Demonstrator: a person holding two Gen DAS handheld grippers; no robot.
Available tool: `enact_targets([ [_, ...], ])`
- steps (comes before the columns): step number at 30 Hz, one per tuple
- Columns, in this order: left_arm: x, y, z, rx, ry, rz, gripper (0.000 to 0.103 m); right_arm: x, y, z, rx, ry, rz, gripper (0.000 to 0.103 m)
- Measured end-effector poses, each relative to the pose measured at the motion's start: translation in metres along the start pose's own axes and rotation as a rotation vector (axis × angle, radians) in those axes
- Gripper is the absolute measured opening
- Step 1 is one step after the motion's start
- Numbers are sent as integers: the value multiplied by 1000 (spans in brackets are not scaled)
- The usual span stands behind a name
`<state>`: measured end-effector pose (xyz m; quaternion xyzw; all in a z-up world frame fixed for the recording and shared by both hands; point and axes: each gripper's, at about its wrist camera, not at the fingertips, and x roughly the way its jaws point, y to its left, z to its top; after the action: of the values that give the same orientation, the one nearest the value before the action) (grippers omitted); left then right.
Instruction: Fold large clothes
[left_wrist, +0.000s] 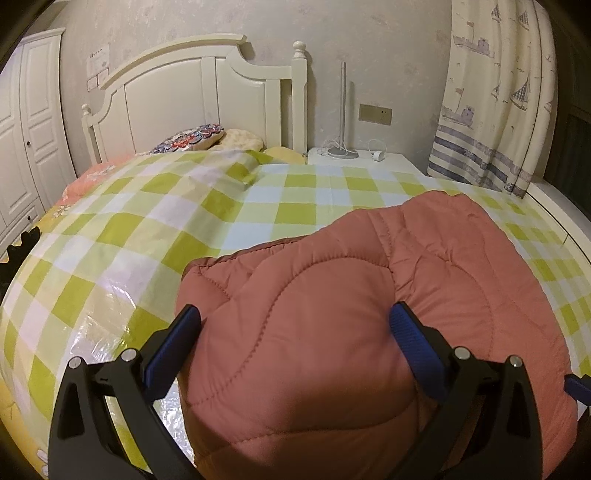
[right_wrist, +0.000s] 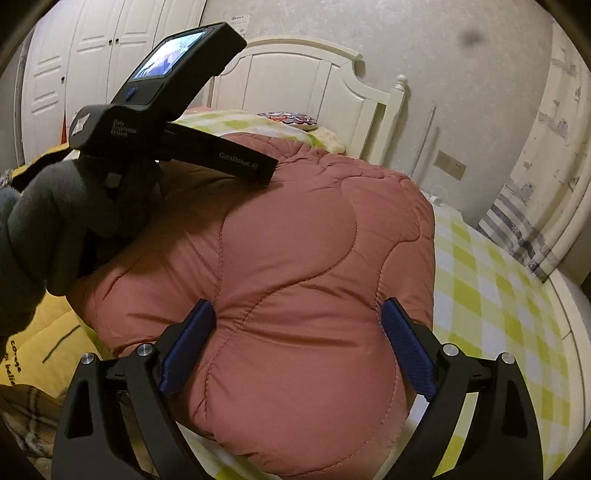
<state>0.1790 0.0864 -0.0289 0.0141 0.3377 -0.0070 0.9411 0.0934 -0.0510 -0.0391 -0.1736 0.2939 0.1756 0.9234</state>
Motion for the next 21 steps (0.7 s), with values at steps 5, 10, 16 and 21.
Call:
enact_targets([
  [5, -26, 7, 4, -44, -5, -6, 101, 3, -2, -2, 3, 4, -13, 89],
  [10, -49, 25, -25, -125, 14, -93, 101, -11, -12, 4, 88, -2, 62, 91],
  [16, -30, 70, -65, -329, 141, -397, 101, -26, -100, -9, 528, -25, 175, 97],
  [21, -8, 87, -86, -475, 268, -654, 101, 18, -125, -43, 756, 139, 487, 99],
])
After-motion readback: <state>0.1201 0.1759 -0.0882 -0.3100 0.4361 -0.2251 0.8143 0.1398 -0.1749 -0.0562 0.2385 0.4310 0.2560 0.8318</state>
